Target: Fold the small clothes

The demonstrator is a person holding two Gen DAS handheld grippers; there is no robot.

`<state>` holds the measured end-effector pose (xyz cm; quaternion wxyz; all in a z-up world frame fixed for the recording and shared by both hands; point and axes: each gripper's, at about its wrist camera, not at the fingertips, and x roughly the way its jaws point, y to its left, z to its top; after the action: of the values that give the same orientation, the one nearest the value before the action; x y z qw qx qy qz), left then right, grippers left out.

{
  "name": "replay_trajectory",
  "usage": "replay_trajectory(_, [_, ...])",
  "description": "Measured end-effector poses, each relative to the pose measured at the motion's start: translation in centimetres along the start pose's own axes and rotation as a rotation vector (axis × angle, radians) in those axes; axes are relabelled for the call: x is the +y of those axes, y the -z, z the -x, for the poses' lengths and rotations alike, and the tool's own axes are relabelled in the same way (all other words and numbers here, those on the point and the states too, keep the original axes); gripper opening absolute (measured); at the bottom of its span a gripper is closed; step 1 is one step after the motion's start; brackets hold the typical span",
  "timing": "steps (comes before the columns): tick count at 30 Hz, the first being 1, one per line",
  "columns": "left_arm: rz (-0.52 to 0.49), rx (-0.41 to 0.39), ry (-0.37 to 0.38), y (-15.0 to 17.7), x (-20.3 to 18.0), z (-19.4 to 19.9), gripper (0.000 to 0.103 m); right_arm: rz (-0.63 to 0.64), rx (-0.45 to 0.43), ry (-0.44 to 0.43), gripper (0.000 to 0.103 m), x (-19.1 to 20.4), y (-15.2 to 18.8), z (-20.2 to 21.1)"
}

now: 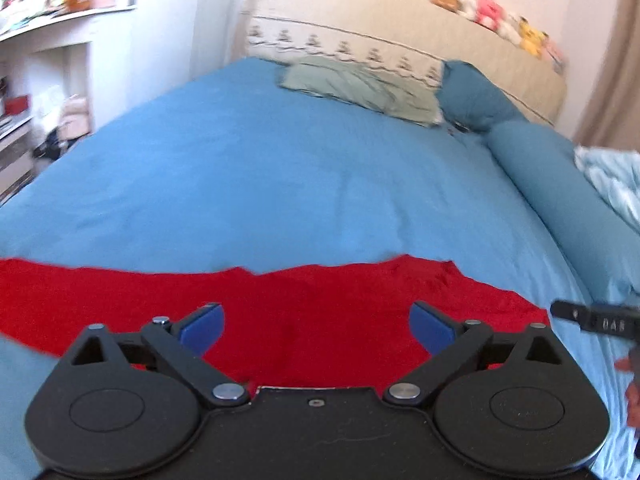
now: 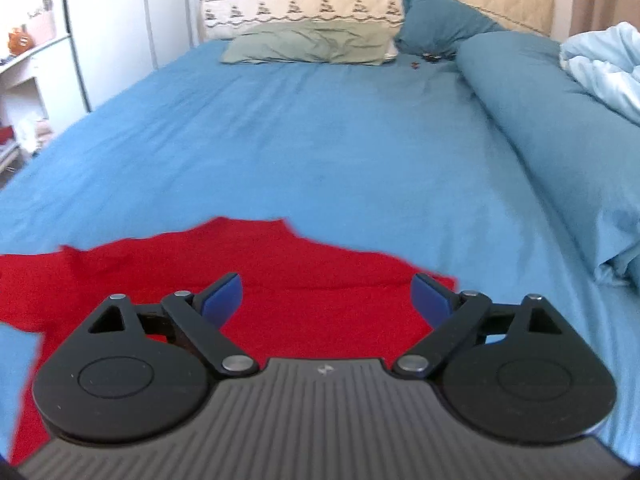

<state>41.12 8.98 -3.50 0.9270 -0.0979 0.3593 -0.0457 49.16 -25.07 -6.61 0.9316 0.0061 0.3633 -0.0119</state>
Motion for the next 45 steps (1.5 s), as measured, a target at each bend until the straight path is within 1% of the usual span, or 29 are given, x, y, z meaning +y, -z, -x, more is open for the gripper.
replay_trajectory(4, [0.079,0.022,-0.063,-0.1,5.8,2.0,0.101,-0.043,0.013,-0.023,0.103,5.7,0.7,1.4])
replay_trajectory(7, [0.130,0.029,-0.121,0.2,10.6,2.9,0.101,-0.050,0.034,-0.006,0.103,10.2,1.8,1.8])
replay_trajectory(10, [0.199,0.019,-0.175,0.5,15.9,3.3,0.100,-0.060,0.069,0.006,0.103,14.0,3.0,1.5])
replay_trajectory(13, [0.263,0.006,-0.221,1.0,20.7,2.9,0.097,-0.070,0.095,0.003,0.103,17.0,4.5,1.1])
replay_trajectory(15, [0.312,0.010,-0.240,1.4,23.8,2.4,0.091,-0.071,0.111,0.006,0.103,18.7,5.3,0.9])
replay_trajectory(17, [0.370,0.020,-0.248,1.9,26.7,1.4,0.078,-0.065,0.115,0.009,0.103,20.0,6.0,0.7])
replay_trajectory(18, [0.394,0.025,-0.254,2.1,27.7,0.9,0.075,-0.063,0.112,0.009,0.103,20.4,6.3,0.7])
replay_trajectory(19, [0.414,0.033,-0.259,2.2,28.7,0.3,0.067,-0.064,0.111,0.010,0.103,20.9,6.5,0.6])
replay_trajectory(20, [0.430,0.040,-0.266,2.5,29.5,-0.3,0.061,-0.071,0.110,0.011,0.103,21.2,6.6,0.4])
replay_trajectory(23, [0.447,0.034,-0.290,3.1,31.0,-1.5,0.058,-0.077,0.101,-0.004,0.103,22.3,7.3,0.4])
replay_trajectory(24, [0.450,0.029,-0.296,3.1,31.3,-1.9,0.057,-0.075,0.101,0.001,0.103,22.5,7.5,0.3])
replay_trajectory(26, [0.450,0.013,-0.313,2.8,31.6,-2.4,0.049,-0.074,0.097,-0.004,0.103,22.6,7.8,0.0])
replay_trajectory(27, [0.450,0.007,-0.323,2.6,31.7,-2.5,0.047,-0.073,0.096,-0.005,0.103,22.6,7.9,-0.2])
replay_trajectory(28, [0.448,0.003,-0.333,2.4,31.8,-2.7,0.043,-0.069,0.095,-0.002,0.103,22.4,8.0,-0.3])
replay_trajectory(30, [0.437,-0.003,-0.356,2.1,32.2,-3.3,0.026,-0.070,0.095,0.002,0.103,22.2,8.1,-0.8])
replay_trajectory(31, [0.434,0.000,-0.366,1.9,32.5,-3.7,0.010,-0.076,0.093,0.004,0.103,22.1,8.2,-0.9])
replay_trajectory(32, [0.435,0.001,-0.364,1.8,32.7,-4.0,0.008,-0.083,0.088,0.005,0.103,21.9,8.2,-1.0])
replay_trajectory(34, [0.429,-0.009,-0.365,1.3,32.5,-3.9,0.007,-0.096,0.077,0.007,0.103,21.4,8.1,-1.2])
replay_trajectory(37, [0.346,-0.053,-0.370,-0.3,30.6,-3.1,0.006,-0.104,0.055,0.011,0.103,20.4,8.1,-1.2])
replay_trajectory(40, [0.244,-0.114,-0.337,-2.5,26.6,-1.6,0.006,-0.125,0.035,0.016,0.103,18.8,7.8,-0.9])
replay_trajectory(42, [0.162,-0.154,-0.297,-4.3,22.9,-0.8,0.006,-0.152,0.024,0.020,0.103,17.3,7.5,-0.6])
replay_trajectory(45, [0.030,-0.208,-0.205,-6.7,15.9,-0.1,0.006,-0.201,-0.002,0.028,0.103,14.2,6.9,0.2])
